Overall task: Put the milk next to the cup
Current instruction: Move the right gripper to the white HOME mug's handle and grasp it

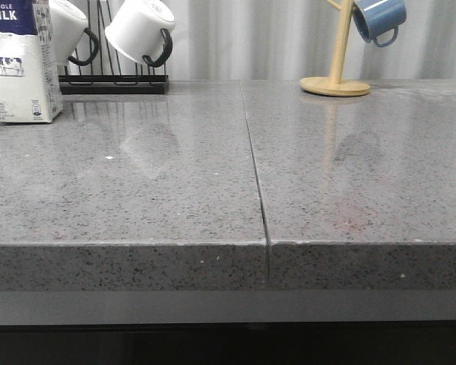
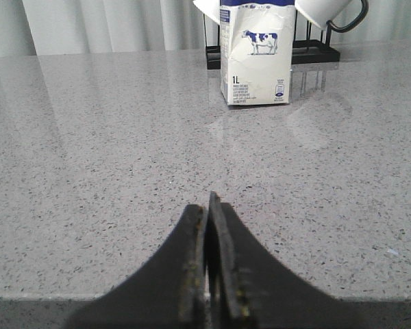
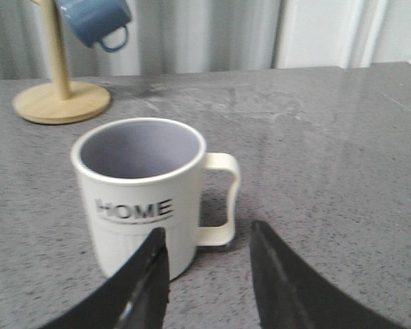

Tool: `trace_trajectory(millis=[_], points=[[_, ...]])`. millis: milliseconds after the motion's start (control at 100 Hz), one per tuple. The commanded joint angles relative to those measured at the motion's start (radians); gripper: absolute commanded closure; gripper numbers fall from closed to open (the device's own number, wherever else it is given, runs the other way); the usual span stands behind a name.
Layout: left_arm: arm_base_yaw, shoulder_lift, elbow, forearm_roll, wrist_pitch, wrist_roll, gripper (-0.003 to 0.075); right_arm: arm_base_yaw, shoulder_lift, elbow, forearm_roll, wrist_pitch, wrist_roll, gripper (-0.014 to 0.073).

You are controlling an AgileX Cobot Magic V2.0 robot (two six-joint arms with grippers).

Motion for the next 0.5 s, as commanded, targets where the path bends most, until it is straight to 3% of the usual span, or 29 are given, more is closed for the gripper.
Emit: trace_trajectory(millis=[0, 490], points=[[0.001, -0.030, 0.046, -0.008, -0.076, 0.000, 0.0741, -0.033, 0.057, -0.048, -0.007, -0.135, -0.015, 0.0284], [0.001, -0.030, 0.046, -0.008, -0.076, 0.000, 0.0741, -0.043, 0.372, -0.134, 0.014, -0.329, -0.015, 0.0284]])
